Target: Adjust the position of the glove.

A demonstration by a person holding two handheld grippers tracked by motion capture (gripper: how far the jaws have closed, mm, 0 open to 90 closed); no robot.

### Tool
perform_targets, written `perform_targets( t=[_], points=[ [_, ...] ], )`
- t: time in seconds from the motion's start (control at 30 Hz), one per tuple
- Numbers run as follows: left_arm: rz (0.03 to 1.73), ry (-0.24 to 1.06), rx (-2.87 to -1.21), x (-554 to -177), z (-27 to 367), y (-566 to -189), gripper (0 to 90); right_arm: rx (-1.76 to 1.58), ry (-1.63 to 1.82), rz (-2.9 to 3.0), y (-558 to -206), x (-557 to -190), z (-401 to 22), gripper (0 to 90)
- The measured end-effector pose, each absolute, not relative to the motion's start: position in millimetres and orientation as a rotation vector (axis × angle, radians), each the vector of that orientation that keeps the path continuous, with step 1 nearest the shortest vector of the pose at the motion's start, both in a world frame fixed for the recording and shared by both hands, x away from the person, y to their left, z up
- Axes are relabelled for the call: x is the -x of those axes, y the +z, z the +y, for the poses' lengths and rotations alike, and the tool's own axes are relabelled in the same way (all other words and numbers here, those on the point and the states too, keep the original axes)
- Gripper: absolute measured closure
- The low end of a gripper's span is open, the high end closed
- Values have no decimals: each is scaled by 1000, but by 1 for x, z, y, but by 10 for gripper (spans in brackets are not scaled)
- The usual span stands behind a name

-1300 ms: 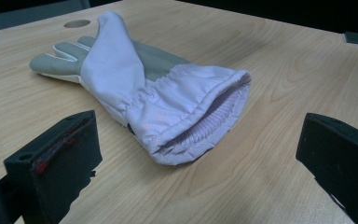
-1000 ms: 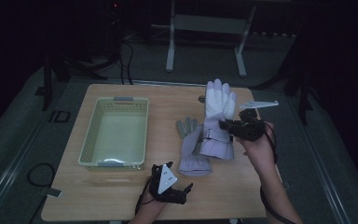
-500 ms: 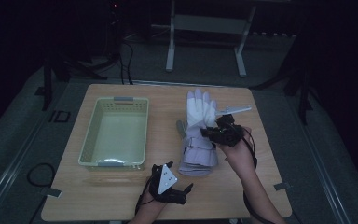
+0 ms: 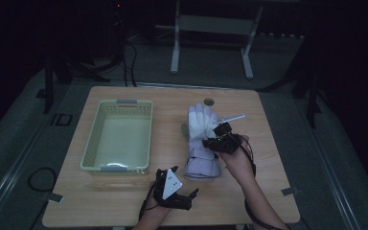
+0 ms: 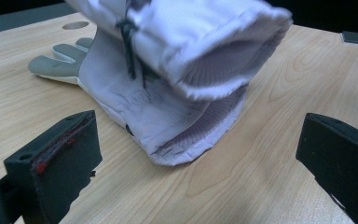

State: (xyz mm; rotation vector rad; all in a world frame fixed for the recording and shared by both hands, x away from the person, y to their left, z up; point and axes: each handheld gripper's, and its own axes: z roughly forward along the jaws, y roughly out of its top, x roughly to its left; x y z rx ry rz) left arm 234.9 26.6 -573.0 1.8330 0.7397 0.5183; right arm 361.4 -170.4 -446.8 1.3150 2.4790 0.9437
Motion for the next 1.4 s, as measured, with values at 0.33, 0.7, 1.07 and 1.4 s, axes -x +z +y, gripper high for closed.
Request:
perform_targets(
  t=[0.33, 0.7, 1.07, 1.4],
  points=[
    [734, 517, -1835, -235, 27, -573, 0, -1395, 867, 2508, -481, -378, -166, 790],
    [735, 511, -1833, -235, 27, -573, 0, -1420, 784, 2496, -492, -388, -170, 782],
    [731, 518, -1836, -235, 26, -573, 0, -1359, 809, 2508, -496, -389, -175, 640],
    [740, 512, -1830, -235, 27, -573, 0, -1296, 981, 2511, -484, -383, -199, 150]
  ],
)
